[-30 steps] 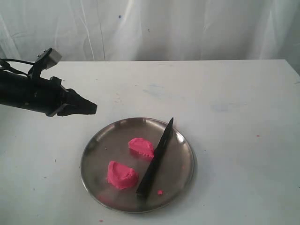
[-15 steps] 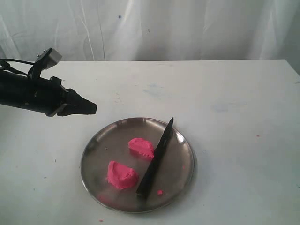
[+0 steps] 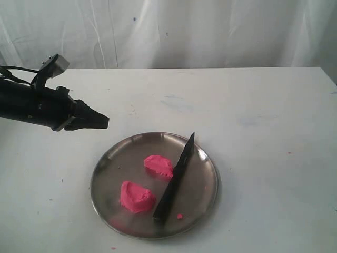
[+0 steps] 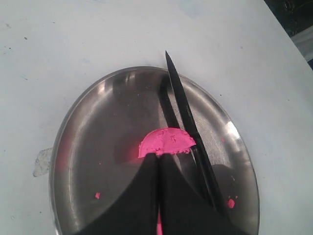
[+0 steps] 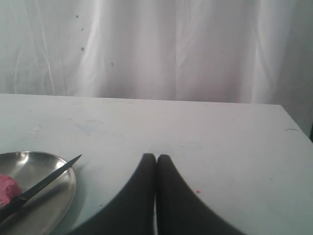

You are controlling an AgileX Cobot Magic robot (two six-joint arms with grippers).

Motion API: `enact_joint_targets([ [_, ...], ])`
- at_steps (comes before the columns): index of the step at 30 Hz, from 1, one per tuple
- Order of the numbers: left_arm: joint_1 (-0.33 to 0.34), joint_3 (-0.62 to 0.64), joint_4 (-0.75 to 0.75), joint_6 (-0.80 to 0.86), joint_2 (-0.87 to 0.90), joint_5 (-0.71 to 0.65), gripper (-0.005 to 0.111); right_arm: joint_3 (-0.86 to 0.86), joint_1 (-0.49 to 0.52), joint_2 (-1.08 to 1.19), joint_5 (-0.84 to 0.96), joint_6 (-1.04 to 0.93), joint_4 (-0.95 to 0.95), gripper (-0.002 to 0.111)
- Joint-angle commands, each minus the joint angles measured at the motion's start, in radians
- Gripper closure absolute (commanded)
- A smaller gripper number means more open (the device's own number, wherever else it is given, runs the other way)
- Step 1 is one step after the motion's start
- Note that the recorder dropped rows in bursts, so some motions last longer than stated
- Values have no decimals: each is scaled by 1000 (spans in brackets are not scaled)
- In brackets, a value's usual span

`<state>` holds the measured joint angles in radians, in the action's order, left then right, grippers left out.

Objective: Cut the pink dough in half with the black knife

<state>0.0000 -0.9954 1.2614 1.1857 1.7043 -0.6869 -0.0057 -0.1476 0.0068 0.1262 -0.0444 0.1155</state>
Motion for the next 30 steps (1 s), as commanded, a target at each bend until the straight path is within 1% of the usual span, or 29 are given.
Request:
enact_joint_targets([
  [1,-2,7,15,-1,-5,-12,107,6,54,-7,8,6,-18,108],
  [9,-2,7,15,-1,-5,-12,107,6,140,-7,8,6,-31,108],
  [11,-2,7,15,-1,-5,-12,107,6,146,-7,-7,6,-31,108],
  [18,-2,7,15,-1,-5,-12,107,6,146,-7,29,5,-31,108],
  [21,-2,7,15,-1,-5,-12,107,6,126,-7,29,5,-31,108],
  [26,-2,7,15,-1,-5,-12,107,6,33,-7,23,-1,-31,108],
  [30,-2,7,15,-1,-5,-12,107,6,29,-7,23,-1,-42,108],
])
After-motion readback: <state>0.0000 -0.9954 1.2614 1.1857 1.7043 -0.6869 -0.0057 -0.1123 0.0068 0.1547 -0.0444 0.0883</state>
